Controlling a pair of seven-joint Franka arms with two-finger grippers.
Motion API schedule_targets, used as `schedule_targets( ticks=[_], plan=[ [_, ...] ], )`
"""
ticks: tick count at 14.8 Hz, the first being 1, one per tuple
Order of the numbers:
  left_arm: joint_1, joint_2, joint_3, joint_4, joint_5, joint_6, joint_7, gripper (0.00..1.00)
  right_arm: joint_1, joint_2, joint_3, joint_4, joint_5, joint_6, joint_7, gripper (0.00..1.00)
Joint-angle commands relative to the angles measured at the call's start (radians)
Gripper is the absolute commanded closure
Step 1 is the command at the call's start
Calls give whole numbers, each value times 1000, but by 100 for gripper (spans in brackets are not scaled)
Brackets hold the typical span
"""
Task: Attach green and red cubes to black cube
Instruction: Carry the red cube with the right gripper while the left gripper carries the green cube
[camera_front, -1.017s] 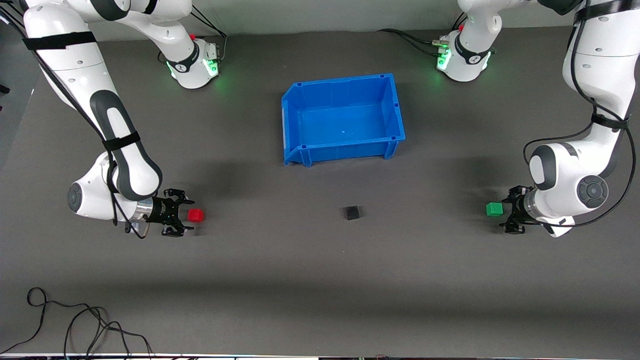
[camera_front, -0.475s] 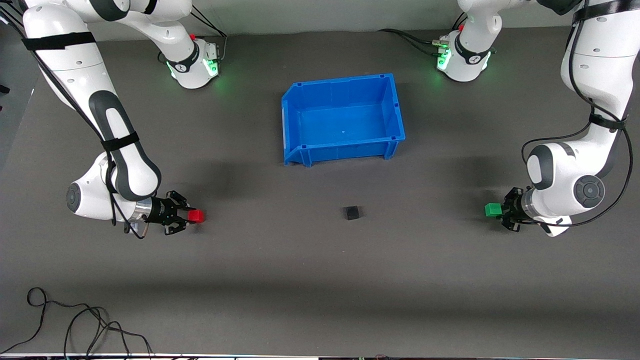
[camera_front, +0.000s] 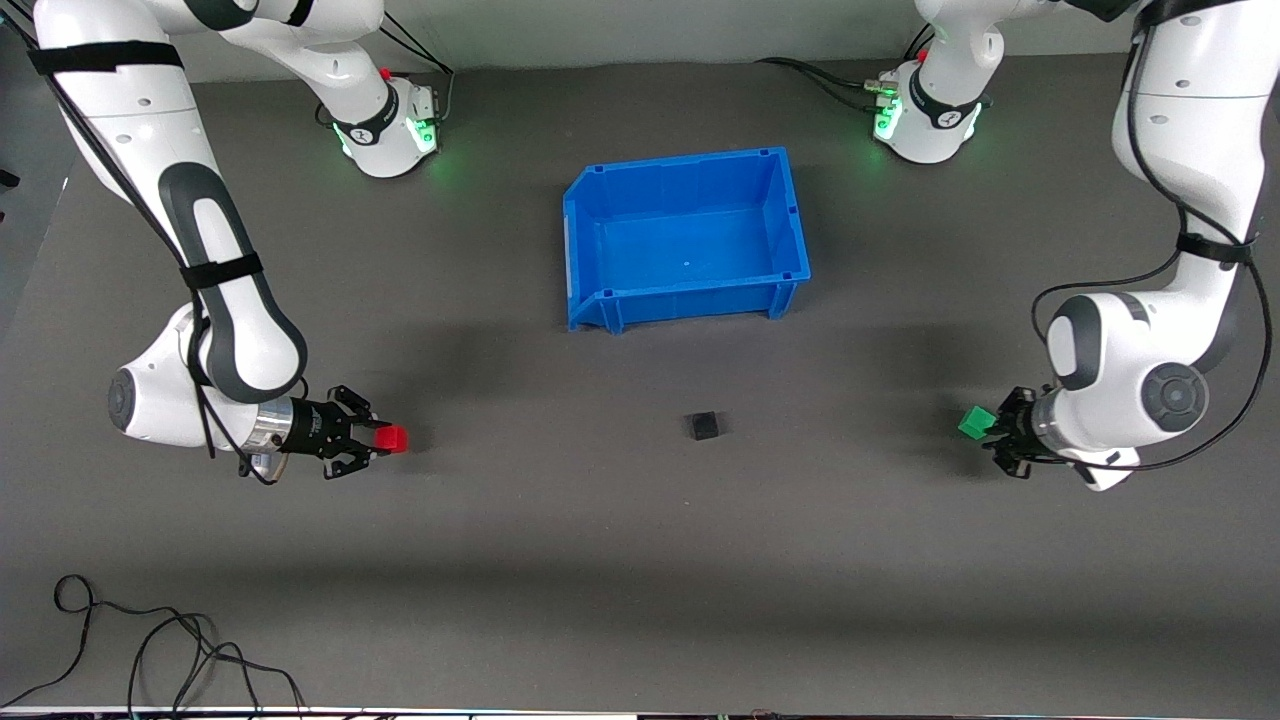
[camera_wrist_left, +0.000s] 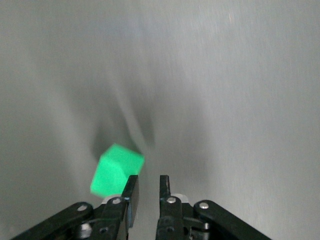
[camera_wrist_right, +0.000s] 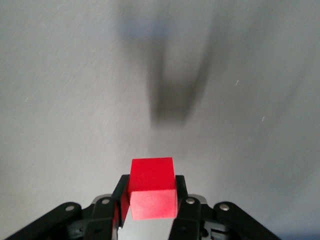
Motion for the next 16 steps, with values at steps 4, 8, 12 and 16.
schedule_targets(
  ticks=[4,8,12,16],
  plan=[
    [-20,16,14,-4,170,-82,41,49,74,-11,-6,15,17,-13,83,70],
    [-8,16,14,-12,170,-100,102,46,78,0,-6,12,17,-6,80,70],
    [-11,38,14,-18,164,-80,99,47,77,4,-8,8,17,-5,66,70],
    [-8,32,12,0,156,-82,89,89,80,6,-8,13,17,-5,77,70]
  ],
)
